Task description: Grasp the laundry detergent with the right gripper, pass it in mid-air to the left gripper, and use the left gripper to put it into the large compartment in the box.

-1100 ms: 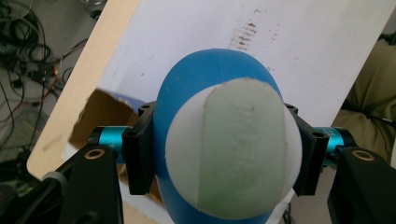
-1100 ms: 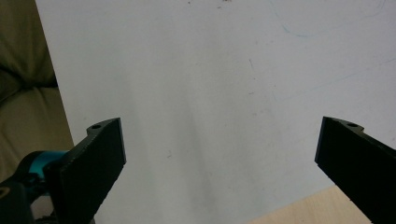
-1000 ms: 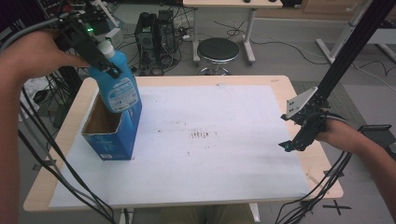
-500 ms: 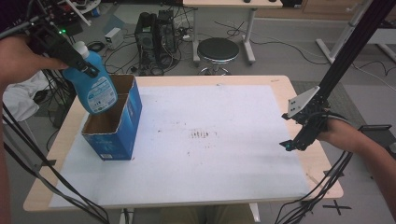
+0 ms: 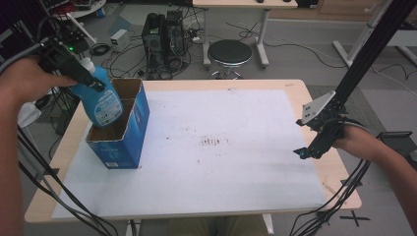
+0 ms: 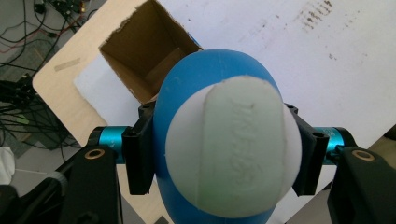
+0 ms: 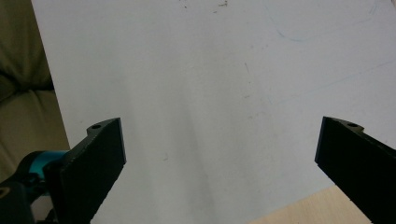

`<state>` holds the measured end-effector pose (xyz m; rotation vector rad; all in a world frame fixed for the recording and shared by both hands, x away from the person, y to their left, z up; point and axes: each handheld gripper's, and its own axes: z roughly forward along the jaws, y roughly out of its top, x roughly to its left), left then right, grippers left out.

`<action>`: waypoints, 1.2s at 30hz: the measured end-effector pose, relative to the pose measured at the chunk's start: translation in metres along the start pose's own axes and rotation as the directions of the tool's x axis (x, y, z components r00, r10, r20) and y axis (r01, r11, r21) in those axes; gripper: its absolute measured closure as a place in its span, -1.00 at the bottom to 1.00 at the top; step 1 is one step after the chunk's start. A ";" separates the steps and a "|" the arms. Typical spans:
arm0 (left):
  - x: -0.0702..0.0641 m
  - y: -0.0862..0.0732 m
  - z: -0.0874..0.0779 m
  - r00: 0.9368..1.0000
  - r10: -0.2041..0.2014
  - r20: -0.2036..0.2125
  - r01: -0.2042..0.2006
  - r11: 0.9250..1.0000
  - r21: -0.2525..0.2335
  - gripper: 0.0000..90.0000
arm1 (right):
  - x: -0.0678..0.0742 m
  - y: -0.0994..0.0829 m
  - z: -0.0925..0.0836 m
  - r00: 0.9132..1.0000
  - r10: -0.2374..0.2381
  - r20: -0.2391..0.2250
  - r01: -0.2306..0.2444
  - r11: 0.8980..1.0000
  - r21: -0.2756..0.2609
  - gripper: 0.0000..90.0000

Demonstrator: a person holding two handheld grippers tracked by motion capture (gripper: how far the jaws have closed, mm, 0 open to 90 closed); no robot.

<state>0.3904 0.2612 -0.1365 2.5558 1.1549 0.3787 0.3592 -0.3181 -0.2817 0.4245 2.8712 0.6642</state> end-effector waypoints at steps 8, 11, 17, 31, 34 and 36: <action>0.000 -0.009 0.039 1.000 -0.017 0.014 0.017 1.000 0.003 -0.16 | 0.000 0.001 0.004 1.000 -0.007 -0.003 0.007 1.000 -0.007 -0.98; 0.000 -0.013 0.057 1.000 -0.020 0.023 0.019 1.000 0.014 -0.16 | -0.001 0.001 0.004 1.000 -0.007 -0.007 0.007 1.000 -0.007 -0.98; 0.000 -0.021 0.091 0.999 -0.008 0.037 0.006 0.999 0.040 -0.16 | -0.001 -0.001 0.007 1.000 0.007 -0.008 -0.007 1.000 -0.003 -0.98; -0.002 -0.032 0.138 0.999 0.011 0.044 -0.015 0.997 0.079 -0.16 | 0.000 0.000 0.013 1.000 0.013 -0.028 -0.014 0.999 -0.033 -0.98; -0.002 -0.034 0.141 0.999 0.006 0.041 -0.010 0.997 0.083 -0.16 | 0.001 0.001 0.014 1.000 0.008 -0.030 -0.009 0.999 -0.035 -0.98; -0.001 -0.034 0.141 0.999 0.017 0.043 -0.021 0.995 0.093 -0.16 | 0.001 0.001 0.015 0.999 0.006 -0.033 -0.007 0.999 -0.038 -0.98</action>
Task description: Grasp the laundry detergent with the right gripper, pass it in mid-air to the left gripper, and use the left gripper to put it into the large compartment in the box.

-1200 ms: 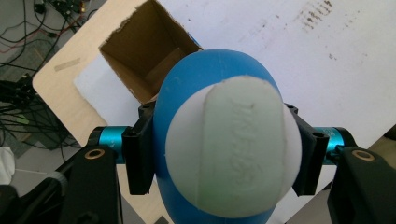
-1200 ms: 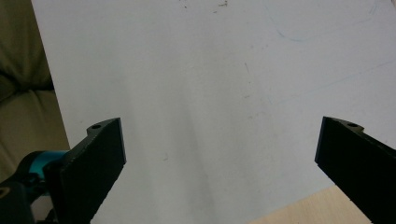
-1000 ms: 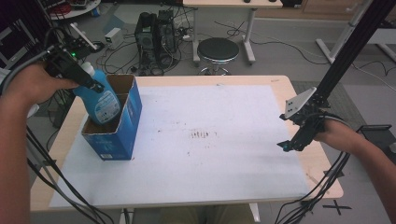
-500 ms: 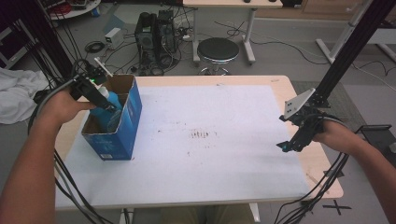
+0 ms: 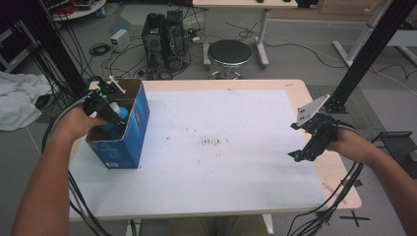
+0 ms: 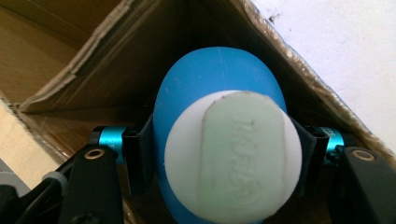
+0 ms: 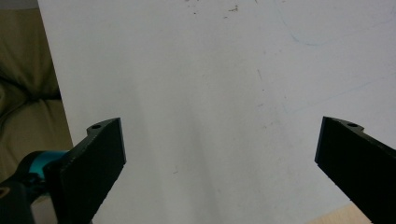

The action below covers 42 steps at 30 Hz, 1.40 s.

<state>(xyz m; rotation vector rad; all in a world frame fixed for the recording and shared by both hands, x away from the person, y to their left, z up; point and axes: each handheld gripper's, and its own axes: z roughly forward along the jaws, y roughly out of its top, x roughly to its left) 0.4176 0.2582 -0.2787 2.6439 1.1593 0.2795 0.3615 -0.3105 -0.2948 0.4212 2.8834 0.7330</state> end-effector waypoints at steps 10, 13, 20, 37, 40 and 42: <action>0.004 -0.001 0.002 1.000 -0.012 0.003 0.012 1.000 0.001 -0.16 | 0.003 0.000 0.004 1.000 -0.006 -0.008 0.006 1.000 0.001 -0.98; 0.006 -0.001 0.002 1.000 -0.010 0.001 0.010 1.000 0.001 -0.16 | 0.003 -0.001 0.003 1.000 -0.004 -0.006 0.004 1.000 -0.006 -0.98; 0.007 0.000 0.003 1.000 -0.017 -0.002 0.017 1.000 -0.006 -0.19 | 0.003 -0.001 0.002 1.000 0.000 -0.005 0.000 1.000 -0.008 -0.98; 0.011 -0.005 -0.008 0.998 -0.066 0.025 0.067 0.996 -0.051 -0.35 | 0.004 0.001 0.002 1.000 -0.004 -0.006 0.004 1.000 -0.011 -0.98; 0.012 -0.006 -0.015 0.996 -0.080 0.027 0.081 0.994 -0.067 -0.35 | 0.004 0.002 0.001 1.000 -0.005 -0.004 0.004 1.000 -0.013 -0.98; 0.013 -0.006 -0.019 0.997 -0.080 0.020 0.082 0.994 -0.070 -0.35 | 0.004 0.002 0.000 1.000 -0.004 -0.003 0.004 1.000 -0.014 -0.98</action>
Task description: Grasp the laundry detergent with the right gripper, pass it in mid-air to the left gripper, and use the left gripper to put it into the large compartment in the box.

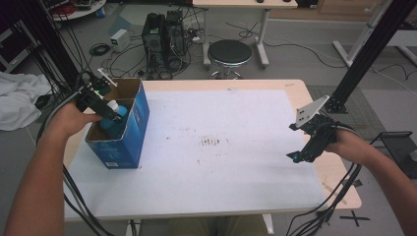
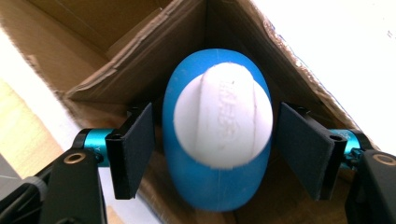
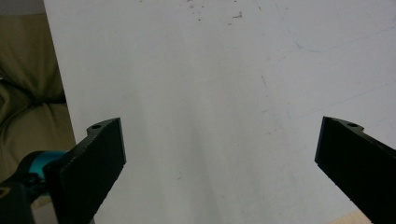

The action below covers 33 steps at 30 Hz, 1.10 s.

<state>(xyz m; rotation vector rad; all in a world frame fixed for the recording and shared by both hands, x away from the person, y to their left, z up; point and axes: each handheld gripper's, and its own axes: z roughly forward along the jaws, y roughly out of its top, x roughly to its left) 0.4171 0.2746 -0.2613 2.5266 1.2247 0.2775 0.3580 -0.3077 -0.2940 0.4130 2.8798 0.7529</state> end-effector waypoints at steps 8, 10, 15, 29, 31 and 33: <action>-0.001 0.003 -0.019 1.000 0.002 -0.011 -0.002 1.000 -0.012 -0.35 | 0.001 0.000 -0.003 1.000 -0.002 0.005 0.002 1.000 -0.010 -0.98; -0.003 0.004 -0.025 1.000 0.000 -0.011 0.000 1.000 -0.029 -0.35 | 0.002 0.000 -0.004 1.000 0.001 0.008 -0.001 1.000 -0.008 -0.98; -0.002 0.003 -0.039 1.000 -0.007 -0.016 0.006 0.998 -0.059 -0.35 | 0.003 0.000 -0.006 1.000 -0.002 0.013 0.003 1.000 -0.013 -0.98; -0.023 0.013 -0.076 0.997 0.081 0.005 -0.080 0.991 -0.106 -0.35 | 0.007 0.003 -0.009 1.000 -0.005 0.018 0.005 1.000 -0.007 -0.98; -0.030 0.017 -0.077 0.993 0.119 0.020 -0.116 0.987 -0.112 -0.35 | 0.007 0.004 -0.009 1.000 -0.004 0.015 0.004 1.000 -0.010 -0.98; -0.036 0.022 -0.075 0.989 0.148 0.031 -0.143 0.983 -0.117 -0.35 | 0.007 0.004 -0.009 1.000 -0.008 0.018 0.008 1.000 -0.009 -0.98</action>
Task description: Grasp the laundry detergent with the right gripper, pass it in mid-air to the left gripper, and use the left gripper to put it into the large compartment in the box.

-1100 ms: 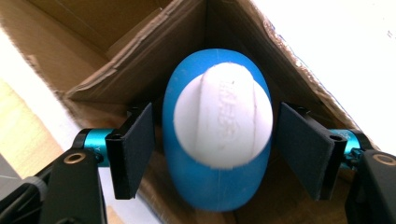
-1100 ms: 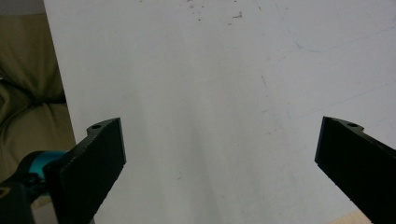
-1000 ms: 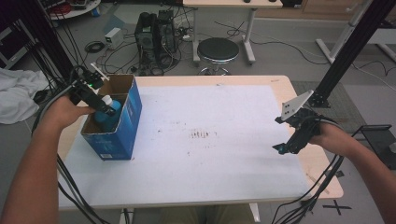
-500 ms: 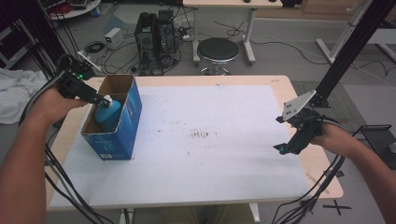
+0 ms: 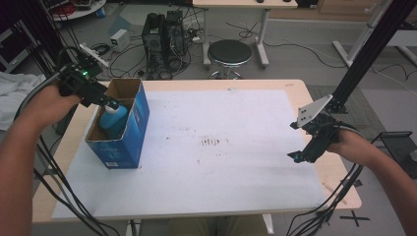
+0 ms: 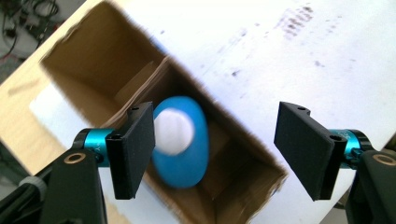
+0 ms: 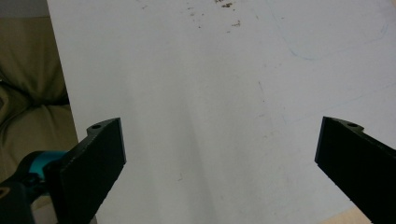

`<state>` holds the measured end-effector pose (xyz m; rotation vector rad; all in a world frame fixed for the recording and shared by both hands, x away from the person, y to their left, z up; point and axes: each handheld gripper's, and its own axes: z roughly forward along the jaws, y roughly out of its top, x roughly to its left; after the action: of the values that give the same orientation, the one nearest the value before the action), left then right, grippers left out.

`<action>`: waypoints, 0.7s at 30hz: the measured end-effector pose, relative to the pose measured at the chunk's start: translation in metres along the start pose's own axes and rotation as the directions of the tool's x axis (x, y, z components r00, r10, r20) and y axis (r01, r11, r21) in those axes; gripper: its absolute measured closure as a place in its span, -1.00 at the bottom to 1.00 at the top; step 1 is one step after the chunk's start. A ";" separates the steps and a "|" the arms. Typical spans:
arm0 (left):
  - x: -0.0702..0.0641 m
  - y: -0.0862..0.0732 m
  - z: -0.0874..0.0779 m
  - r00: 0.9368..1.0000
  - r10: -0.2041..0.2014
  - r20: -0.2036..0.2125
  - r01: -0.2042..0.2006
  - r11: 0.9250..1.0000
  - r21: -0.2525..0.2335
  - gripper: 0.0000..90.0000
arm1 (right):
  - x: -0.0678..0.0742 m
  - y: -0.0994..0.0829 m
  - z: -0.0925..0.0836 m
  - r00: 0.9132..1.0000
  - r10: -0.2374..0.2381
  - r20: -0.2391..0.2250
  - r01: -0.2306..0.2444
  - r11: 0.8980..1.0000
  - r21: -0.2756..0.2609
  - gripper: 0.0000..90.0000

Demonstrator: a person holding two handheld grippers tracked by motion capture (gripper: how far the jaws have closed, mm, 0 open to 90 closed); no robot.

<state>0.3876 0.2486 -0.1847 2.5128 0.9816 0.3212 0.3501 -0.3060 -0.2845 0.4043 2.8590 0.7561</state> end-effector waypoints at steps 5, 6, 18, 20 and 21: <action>-0.016 0.015 0.009 0.996 0.072 0.053 -0.072 0.997 0.005 -0.35 | 0.001 0.000 -0.001 1.000 -0.001 0.003 0.001 1.000 -0.004 -0.98; -0.019 0.019 0.011 0.993 0.094 0.069 -0.095 0.996 0.000 -0.35 | 0.001 0.000 -0.001 1.000 -0.002 0.004 0.002 1.000 -0.003 -0.98; -0.048 0.058 0.029 0.965 0.235 0.116 -0.233 0.972 -0.032 -0.65 | 0.001 0.000 -0.001 1.000 0.003 0.004 -0.003 1.000 -0.003 -0.98; -0.053 0.063 0.031 0.962 0.249 0.112 -0.246 0.968 -0.038 -0.65 | 0.001 0.000 -0.001 1.000 0.002 0.004 -0.002 1.000 -0.002 -0.98; -0.055 0.067 0.032 0.957 0.268 0.107 -0.266 0.963 -0.035 -0.65 | 0.001 0.000 -0.001 1.000 0.002 0.002 -0.002 1.000 0.000 -0.98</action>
<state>0.3983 0.1572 -0.1852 2.6147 0.5924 0.2667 0.3493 -0.3061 -0.2833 0.4075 2.8571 0.7550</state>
